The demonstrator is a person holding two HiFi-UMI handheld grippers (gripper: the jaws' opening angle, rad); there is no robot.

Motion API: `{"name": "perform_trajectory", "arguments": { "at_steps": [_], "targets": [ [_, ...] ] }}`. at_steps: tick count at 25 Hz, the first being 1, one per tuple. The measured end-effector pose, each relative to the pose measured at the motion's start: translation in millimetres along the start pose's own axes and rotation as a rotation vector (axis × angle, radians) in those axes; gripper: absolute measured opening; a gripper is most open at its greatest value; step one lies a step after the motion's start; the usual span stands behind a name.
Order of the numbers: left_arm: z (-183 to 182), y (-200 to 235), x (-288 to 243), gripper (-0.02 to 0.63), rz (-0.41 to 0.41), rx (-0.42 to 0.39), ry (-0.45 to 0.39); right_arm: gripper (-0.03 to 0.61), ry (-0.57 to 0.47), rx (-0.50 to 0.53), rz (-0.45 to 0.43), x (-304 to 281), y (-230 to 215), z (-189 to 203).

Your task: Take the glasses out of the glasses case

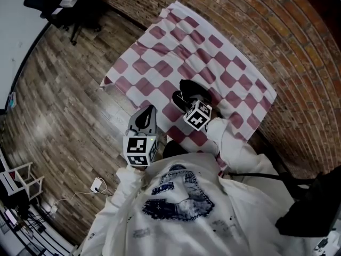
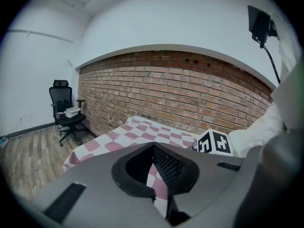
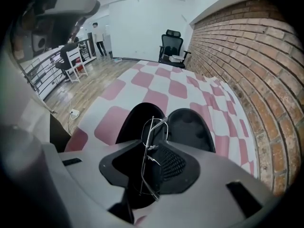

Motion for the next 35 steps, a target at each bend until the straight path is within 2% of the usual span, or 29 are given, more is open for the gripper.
{"name": "perform_trajectory", "arguments": {
  "at_steps": [18, 35],
  "targets": [
    [3.8, 0.2, 1.8, 0.009, -0.006, 0.007, 0.009, 0.043, 0.031, 0.043, 0.116, -1.3, -4.8, 1.8],
    [8.6, -6.5, 8.3, 0.009, 0.020, -0.003, 0.013, 0.034, -0.007, 0.008, 0.200, 18.1, -13.0, -0.6]
  ]
}}
Point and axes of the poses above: the fingertips, and each gripper's own axes: x backward along the fingers, y to its left, z out of its underside, the point moved 2 cm from there along x, backward along the fingers, and after that the axes turned 7 degrees about x, right-handed, at the moved point
